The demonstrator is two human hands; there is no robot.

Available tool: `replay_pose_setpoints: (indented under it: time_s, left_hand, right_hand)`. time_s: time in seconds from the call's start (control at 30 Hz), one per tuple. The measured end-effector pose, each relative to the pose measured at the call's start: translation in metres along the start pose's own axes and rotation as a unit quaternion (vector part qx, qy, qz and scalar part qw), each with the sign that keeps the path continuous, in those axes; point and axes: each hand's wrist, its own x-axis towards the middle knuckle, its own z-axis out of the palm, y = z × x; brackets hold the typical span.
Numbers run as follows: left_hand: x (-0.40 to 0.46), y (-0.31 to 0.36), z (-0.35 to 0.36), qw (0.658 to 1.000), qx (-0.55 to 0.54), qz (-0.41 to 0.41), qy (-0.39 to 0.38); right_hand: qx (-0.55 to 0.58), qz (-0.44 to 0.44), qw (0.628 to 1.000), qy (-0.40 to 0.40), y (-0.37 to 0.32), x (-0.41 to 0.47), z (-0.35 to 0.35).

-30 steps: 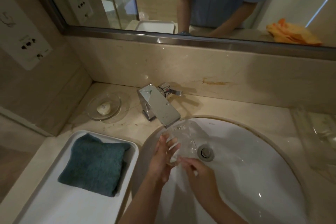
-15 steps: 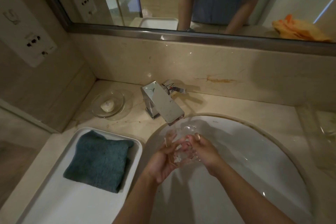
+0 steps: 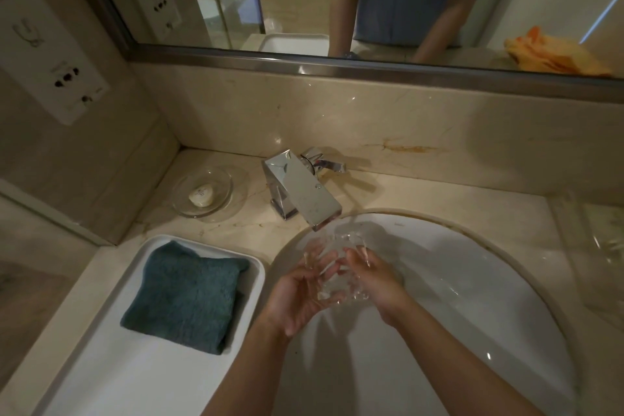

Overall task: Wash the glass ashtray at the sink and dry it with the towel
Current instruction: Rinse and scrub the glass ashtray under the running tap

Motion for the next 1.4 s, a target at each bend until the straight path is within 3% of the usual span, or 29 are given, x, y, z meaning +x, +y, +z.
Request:
replay_pose_setpoints:
  time_s: [0.2, 0.63, 0.87, 1.1, 1.4]
  left_hand:
    - [-0.002, -0.001, 0.002, 0.993, 0.105, 0.000, 0.046]
    - [-0.003, 0.003, 0.009, 0.997, 0.043, -0.018, 0.057]
    - [0.001, 0.001, 0.013, 0.997, 0.016, -0.050, 0.058]
    - [-0.001, -0.004, 0.031, 0.989, 0.091, 0.053, 0.099]
    - [0.012, -0.004, 0.017, 0.981, 0.156, 0.028, 0.115]
  right_hand:
    - [0.004, -0.005, 1.000, 0.007, 0.007, 0.002, 0.001]
    - [0.011, 0.009, 1.000, 0.002, 0.003, 0.003, 0.001]
    - [-0.008, -0.002, 0.997, 0.079, -0.002, 0.002, 0.001]
    - [0.040, 0.012, 0.996, 0.082, 0.002, 0.005, 0.001]
    - [0.071, 0.036, 0.994, 0.073, 0.008, -0.001, -0.005]
